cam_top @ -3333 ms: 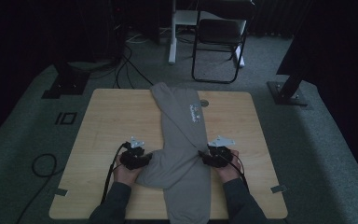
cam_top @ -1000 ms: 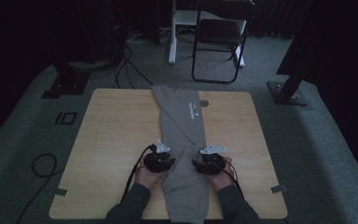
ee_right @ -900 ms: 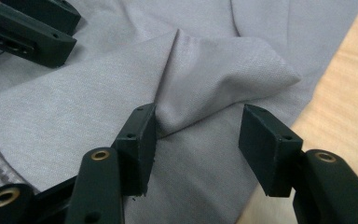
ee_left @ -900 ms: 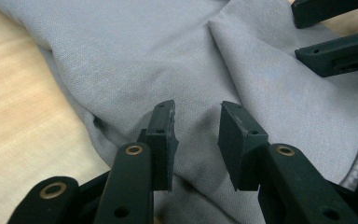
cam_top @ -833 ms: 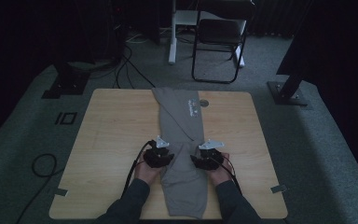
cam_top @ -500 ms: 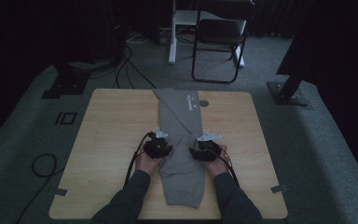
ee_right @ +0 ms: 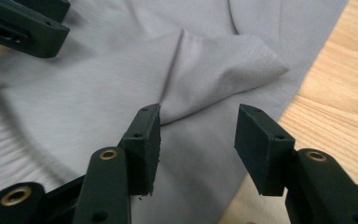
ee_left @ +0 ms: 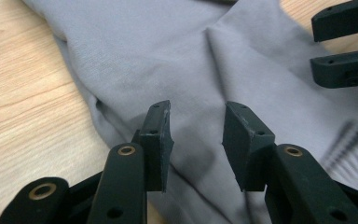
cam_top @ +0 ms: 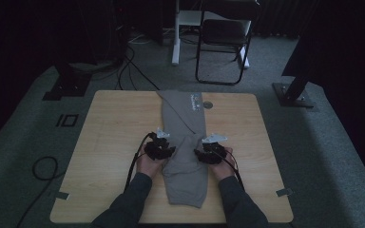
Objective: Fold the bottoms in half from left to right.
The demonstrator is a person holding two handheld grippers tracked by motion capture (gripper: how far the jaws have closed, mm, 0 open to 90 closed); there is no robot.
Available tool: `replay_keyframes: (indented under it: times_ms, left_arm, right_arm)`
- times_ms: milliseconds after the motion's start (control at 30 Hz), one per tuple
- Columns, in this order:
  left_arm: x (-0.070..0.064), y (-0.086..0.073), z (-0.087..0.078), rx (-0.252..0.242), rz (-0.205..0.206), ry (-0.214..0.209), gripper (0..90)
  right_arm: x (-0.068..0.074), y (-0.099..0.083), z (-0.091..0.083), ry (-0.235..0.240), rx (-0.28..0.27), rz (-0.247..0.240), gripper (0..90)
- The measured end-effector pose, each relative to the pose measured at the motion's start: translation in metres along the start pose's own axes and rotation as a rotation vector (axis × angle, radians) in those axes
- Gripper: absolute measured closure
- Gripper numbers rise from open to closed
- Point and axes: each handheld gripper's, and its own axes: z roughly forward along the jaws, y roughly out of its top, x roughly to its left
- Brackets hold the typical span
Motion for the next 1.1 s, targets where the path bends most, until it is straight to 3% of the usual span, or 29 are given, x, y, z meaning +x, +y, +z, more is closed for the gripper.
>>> replay_keyframes:
  times_ms: [233,333,567,700,800,900,967,1100]
  left_arm:
    - [-0.009,-0.014,-0.025,-0.031,0.008,-0.037,60.6]
    - [-0.015,-0.025,-0.038,-0.047,0.009,-0.079,60.6]
    - [-0.021,-0.039,-0.040,-0.024,-0.018,-0.106,57.6]
    - [-0.027,-0.045,-0.037,-0.010,-0.004,-0.107,57.1]
    - [-0.030,-0.048,-0.034,-0.002,-0.003,-0.097,60.3]
    - [-0.032,-0.051,-0.033,0.000,0.006,-0.074,62.8]
    - [-0.032,-0.052,-0.035,-0.006,0.011,-0.077,75.5]
    - [-0.036,-0.053,-0.044,-0.037,0.025,-0.088,81.6]
  right_arm:
    - [0.013,-0.008,-0.026,0.044,-0.035,-0.026,51.0]
    - [0.025,-0.019,-0.035,0.079,-0.035,-0.063,51.1]
    - [0.032,-0.029,-0.033,0.110,0.003,-0.078,51.1]
    - [0.034,-0.030,-0.031,0.125,0.004,-0.089,52.1]
    - [0.039,-0.029,-0.026,0.136,0.022,-0.118,57.2]
    - [0.039,-0.030,-0.023,0.139,0.032,-0.118,60.4]
    - [0.039,-0.030,-0.027,0.130,0.026,-0.128,75.5]
    - [0.040,-0.032,-0.034,0.140,0.008,-0.144,82.8]
